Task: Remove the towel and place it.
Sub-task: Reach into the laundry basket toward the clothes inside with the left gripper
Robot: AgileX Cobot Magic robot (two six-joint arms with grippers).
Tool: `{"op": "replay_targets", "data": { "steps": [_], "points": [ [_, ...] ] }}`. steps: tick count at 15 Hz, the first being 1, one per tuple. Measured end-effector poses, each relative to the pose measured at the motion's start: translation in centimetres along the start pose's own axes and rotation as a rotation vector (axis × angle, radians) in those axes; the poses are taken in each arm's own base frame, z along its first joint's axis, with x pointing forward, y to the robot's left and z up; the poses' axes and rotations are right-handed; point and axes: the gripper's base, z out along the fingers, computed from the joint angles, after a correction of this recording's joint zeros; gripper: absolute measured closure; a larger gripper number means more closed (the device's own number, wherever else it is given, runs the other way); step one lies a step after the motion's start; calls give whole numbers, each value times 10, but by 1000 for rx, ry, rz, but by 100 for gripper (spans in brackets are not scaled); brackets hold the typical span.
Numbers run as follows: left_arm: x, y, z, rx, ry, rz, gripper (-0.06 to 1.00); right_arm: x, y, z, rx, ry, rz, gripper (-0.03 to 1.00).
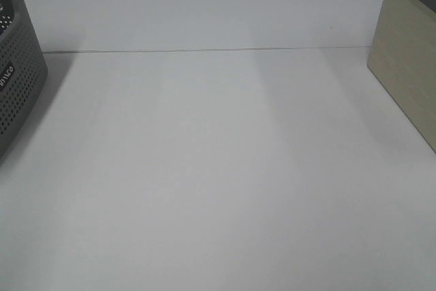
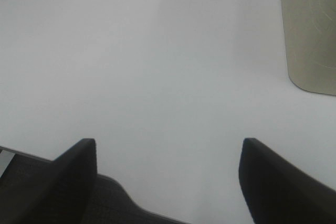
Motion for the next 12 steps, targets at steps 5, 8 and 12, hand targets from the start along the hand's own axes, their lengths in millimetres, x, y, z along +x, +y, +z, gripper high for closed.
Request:
{"op": "replay_targets", "data": {
  "steps": [5,8,12],
  "points": [
    [-79,24,26,42,180,308,-4,0,0,0,0,0,0,26],
    [-136,39,57,78,234,443,-4,0,0,0,0,0,0,26],
    [-222,83,138,116,304,619,-4,0,0,0,0,0,0,26]
  ]
}}
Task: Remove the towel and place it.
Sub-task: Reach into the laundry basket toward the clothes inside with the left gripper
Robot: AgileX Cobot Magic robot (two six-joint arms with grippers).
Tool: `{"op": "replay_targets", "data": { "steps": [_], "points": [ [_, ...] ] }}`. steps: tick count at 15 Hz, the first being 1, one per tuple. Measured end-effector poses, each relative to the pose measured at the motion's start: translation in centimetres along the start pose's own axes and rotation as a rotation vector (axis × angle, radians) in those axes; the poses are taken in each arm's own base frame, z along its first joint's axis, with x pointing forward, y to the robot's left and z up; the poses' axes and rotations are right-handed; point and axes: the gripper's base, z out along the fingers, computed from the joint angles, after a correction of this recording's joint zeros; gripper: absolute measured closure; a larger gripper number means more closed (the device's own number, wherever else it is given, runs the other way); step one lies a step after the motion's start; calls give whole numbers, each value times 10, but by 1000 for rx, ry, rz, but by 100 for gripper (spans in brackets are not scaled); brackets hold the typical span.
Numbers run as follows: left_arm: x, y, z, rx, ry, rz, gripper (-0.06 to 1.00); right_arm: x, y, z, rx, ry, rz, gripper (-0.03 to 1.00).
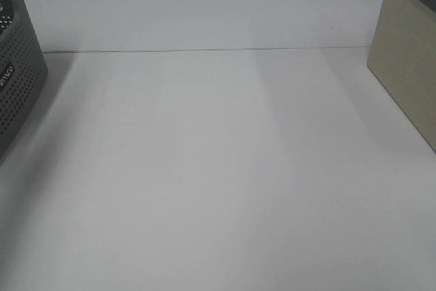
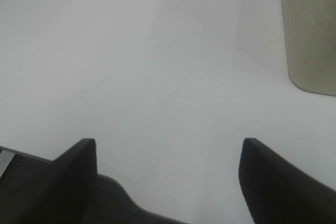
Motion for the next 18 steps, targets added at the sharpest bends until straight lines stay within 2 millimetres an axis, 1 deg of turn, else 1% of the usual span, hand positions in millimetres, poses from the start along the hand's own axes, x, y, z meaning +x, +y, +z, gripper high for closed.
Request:
{"op": "replay_targets", "data": {
  "steps": [1,3,4,6,7,8,10,11,12,15,16,17,18],
  "points": [
    [-8,18,22,16,22,24,-4,0,0,0,0,0,0,26],
    [-14,43,63,45,81,107,-4,0,0,0,0,0,0,26],
    [-13,48,89,74,133,144,-4,0,0,0,0,0,0,26],
    [-4,53,139,126,259,230,-4,0,0,0,0,0,0,26],
    [-2,58,162,97,294,276,-4,0,0,0,0,0,0,26],
    [-1,62,185,58,299,313,-4,0,0,0,0,0,0,26],
    [-4,67,219,-7,253,343,-3,0,0,0,0,0,0,26],
    [-4,66,231,-12,244,350,-3,0,0,0,0,0,0,26],
    [-4,65,236,-9,243,354,-3,0,0,0,0,0,0,26],
    [3,61,269,10,279,408,-3,0,0,0,0,0,0,26],
    [2,63,276,-7,271,416,-3,0,0,0,0,0,0,26],
    [-3,70,290,-34,256,420,-2,0,0,0,0,0,0,26],
    [-4,72,295,-43,250,418,-1,0,0,0,0,0,0,26]
  ]
}}
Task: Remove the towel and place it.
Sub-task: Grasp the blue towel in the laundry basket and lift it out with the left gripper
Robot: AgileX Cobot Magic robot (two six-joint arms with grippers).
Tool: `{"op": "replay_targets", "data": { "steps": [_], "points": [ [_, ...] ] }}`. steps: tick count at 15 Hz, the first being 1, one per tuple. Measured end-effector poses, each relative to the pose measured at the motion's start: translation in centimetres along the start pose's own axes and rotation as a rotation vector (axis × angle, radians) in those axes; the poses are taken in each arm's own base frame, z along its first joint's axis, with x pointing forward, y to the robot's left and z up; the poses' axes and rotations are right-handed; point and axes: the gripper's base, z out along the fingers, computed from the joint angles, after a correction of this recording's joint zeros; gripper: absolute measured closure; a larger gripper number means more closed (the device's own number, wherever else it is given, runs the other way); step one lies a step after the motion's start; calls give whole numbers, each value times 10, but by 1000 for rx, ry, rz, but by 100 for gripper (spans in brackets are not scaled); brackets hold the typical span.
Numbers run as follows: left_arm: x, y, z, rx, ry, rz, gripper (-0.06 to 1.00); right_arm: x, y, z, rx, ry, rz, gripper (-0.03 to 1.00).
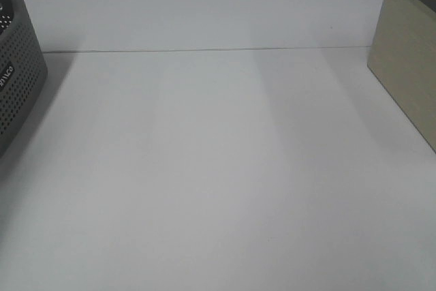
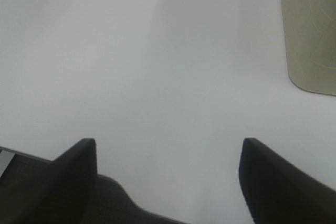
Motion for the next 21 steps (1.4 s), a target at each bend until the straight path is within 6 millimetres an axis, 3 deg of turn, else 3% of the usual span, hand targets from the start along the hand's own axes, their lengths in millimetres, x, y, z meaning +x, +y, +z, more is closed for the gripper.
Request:
{"op": "replay_targets", "data": {
  "steps": [4,8,10,13,15,18,21],
  "points": [
    [-7,-9,21,40,4,12,14,0,0,0,0,0,0,26],
    [-9,-12,23,69,13,17,24,0,0,0,0,0,0,26],
    [-9,-18,26,120,32,21,38,0,0,0,0,0,0,26],
    [-9,-26,24,192,66,0,60,0,0,0,0,0,0,26],
    [-13,-26,23,194,64,-5,63,0,0,0,0,0,0,26],
    [-25,-27,19,182,48,16,92,0,0,0,0,0,0,26],
    [-24,-18,2,161,49,8,94,0,0,0,0,0,0,26]
  ]
}}
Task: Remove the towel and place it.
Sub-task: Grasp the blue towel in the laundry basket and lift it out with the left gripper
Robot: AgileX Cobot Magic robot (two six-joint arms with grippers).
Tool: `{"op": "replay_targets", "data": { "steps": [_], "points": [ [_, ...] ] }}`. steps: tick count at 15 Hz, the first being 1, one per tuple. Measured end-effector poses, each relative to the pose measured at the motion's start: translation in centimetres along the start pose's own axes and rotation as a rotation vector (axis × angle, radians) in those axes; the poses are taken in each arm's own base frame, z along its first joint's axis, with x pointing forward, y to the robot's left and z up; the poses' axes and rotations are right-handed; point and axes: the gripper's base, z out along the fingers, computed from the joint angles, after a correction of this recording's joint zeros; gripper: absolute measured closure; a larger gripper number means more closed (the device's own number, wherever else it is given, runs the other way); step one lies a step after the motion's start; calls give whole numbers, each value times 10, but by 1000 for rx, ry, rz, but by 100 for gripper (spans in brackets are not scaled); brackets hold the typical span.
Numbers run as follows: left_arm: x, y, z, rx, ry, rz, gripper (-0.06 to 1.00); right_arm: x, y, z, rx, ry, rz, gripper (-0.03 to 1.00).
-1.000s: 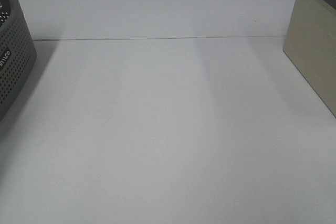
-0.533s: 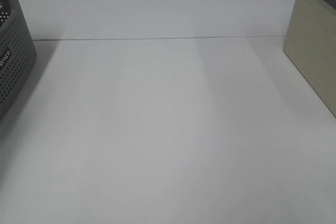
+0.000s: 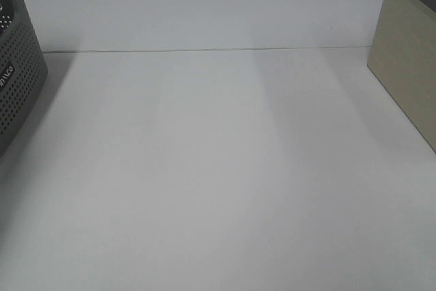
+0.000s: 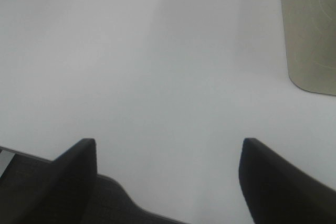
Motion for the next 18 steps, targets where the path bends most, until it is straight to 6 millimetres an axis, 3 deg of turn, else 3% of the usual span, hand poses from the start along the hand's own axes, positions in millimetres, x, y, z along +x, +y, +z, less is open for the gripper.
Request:
{"op": "replay_targets", "data": {
  "steps": [4,7,10,14,18],
  "points": [
    [13,15,-59,-13,9,-145,94,0,0,0,0,0,0,26],
    [30,16,-131,-57,-48,-286,94,0,0,0,0,0,0,26],
    [45,8,-202,-150,-179,-397,94,0,0,0,0,0,0,26],
    [61,-8,-269,-243,-305,-441,94,0,0,0,0,0,0,26],
    [71,-28,-318,-291,-446,-469,94,0,0,0,0,0,0,26]
  ]
}}
